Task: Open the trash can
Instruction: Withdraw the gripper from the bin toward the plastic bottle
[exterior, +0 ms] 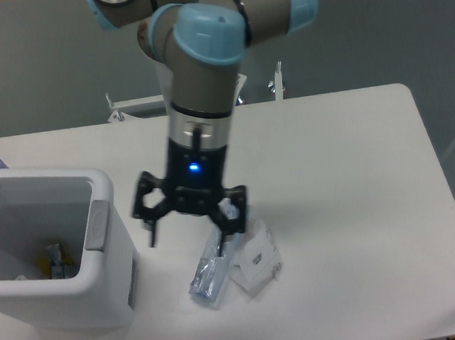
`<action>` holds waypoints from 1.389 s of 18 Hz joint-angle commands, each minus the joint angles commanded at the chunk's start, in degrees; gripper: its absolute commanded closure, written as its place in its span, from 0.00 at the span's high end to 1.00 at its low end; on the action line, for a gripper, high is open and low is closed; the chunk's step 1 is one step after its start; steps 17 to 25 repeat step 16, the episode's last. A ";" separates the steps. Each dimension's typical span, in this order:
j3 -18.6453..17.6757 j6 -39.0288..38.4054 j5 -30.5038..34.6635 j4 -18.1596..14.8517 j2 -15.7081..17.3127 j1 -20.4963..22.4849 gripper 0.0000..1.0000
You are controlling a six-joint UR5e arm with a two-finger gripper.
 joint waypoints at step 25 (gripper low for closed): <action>-1.14 33.14 17.76 -2.98 -7.74 7.83 1.00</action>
